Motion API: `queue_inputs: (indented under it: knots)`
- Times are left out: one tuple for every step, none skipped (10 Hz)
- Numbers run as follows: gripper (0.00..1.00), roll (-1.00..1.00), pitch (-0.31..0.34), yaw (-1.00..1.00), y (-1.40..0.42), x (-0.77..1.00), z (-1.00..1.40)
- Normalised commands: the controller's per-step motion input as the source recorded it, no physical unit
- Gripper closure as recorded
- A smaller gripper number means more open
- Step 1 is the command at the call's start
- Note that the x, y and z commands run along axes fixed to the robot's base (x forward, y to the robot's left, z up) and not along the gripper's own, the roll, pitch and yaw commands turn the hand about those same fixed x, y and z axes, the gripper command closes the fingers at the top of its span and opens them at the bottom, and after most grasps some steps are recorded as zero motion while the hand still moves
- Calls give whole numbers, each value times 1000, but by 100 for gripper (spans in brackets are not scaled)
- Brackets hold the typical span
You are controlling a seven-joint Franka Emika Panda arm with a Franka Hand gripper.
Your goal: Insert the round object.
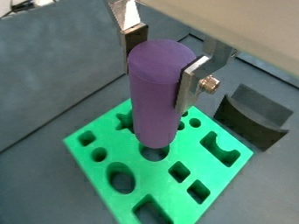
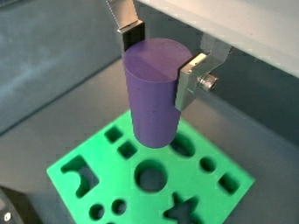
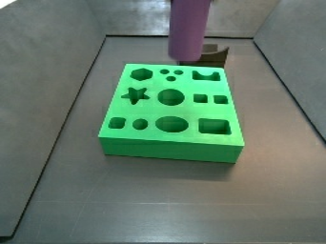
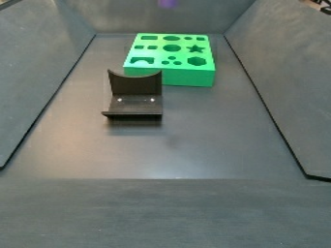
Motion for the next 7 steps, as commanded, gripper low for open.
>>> queue_inputs:
  knots:
    - [100, 34, 0, -37, 266, 0, -774]
    - [100, 0, 0, -49, 223, 0, -711]
    - [100, -121, 0, -100, 206, 0, -569]
    - [100, -266, -59, -143, 166, 0, -594]
    - [100, -251, -49, -174, 211, 0, -534]
    - [100, -196, -57, -197, 217, -243, -374]
    - [100, -203, -20, -134, 183, -177, -231]
